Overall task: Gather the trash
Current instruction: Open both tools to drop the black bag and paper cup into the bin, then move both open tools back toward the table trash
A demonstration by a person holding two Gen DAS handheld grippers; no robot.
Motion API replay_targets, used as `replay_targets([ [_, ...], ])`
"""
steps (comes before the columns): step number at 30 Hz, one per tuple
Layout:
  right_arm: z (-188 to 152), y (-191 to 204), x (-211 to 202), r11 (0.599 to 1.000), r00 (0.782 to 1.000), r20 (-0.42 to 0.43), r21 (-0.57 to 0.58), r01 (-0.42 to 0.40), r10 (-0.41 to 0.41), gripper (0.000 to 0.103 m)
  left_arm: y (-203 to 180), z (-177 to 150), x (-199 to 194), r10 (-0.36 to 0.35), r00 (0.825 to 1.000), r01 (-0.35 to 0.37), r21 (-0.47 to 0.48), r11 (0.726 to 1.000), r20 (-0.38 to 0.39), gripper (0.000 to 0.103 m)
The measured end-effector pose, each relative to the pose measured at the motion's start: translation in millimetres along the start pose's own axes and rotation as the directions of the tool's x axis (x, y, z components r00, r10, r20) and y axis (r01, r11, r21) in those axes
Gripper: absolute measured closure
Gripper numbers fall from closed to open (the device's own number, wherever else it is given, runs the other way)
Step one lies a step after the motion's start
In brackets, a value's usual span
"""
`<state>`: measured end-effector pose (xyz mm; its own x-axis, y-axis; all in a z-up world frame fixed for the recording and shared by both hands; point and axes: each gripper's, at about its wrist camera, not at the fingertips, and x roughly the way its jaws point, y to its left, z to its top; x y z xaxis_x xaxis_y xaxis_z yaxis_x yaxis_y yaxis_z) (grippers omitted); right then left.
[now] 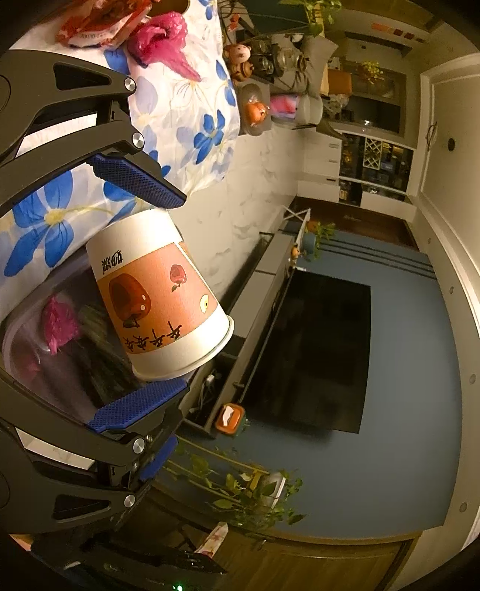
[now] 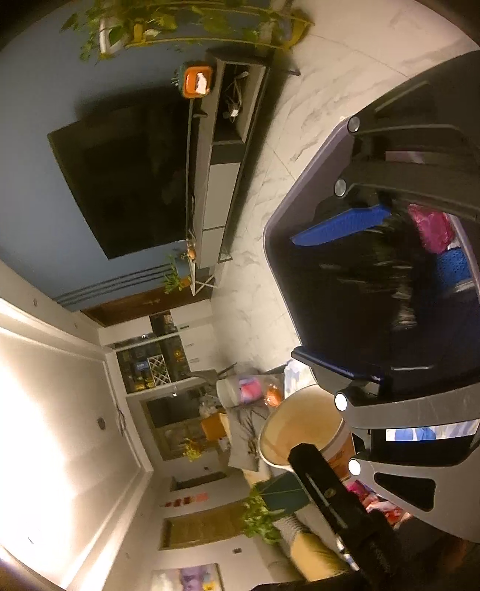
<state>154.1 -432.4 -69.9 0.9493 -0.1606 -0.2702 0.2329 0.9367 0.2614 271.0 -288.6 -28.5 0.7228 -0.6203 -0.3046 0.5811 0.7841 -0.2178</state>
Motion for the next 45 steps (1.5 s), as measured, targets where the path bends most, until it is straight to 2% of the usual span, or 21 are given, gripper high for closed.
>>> replay_targets([
  [4,0,-9,-13,0.998,0.998,0.04,0.029,0.054,-0.055,0.037,-11,-2,10,-0.025,1.0,0.025,0.01,1.0,-0.015,0.011],
  [9,-3,-12,-29,0.993,0.99,0.079,0.026,0.115,-0.117,0.036,-18,-11,24,-0.056,0.997,0.057,0.016,0.998,-0.055,0.011],
  [14,-4,-14,-37,0.993,0.989,0.088,0.016,0.118,-0.119,0.035,-19,-15,23,-0.085,0.993,0.087,0.015,0.996,-0.078,0.01],
  [22,1,-4,-53,0.994,0.989,0.102,-0.011,0.113,-0.111,0.035,-9,-6,-2,-0.059,0.997,0.058,-0.014,0.998,-0.046,0.007],
  [27,1,15,-68,0.992,0.988,0.114,-0.067,0.108,-0.1,0.035,2,-8,-35,0.027,0.999,-0.027,-0.022,0.999,-0.022,0.007],
  [34,-12,53,-91,0.985,0.991,0.121,-0.15,0.081,-0.063,0.029,29,-18,-92,0.169,0.986,-0.17,-0.047,0.984,-0.014,0.007],
  [42,-32,91,-112,0.979,0.995,0.101,-0.201,0.03,-0.01,0.028,75,-39,-164,0.332,0.943,-0.331,-0.085,0.94,-0.013,0.006],
  [45,-39,105,-115,0.978,0.997,0.08,-0.209,-0.005,0.022,0.028,94,-45,-190,0.41,0.912,-0.409,-0.088,0.908,-0.01,0.006],
])
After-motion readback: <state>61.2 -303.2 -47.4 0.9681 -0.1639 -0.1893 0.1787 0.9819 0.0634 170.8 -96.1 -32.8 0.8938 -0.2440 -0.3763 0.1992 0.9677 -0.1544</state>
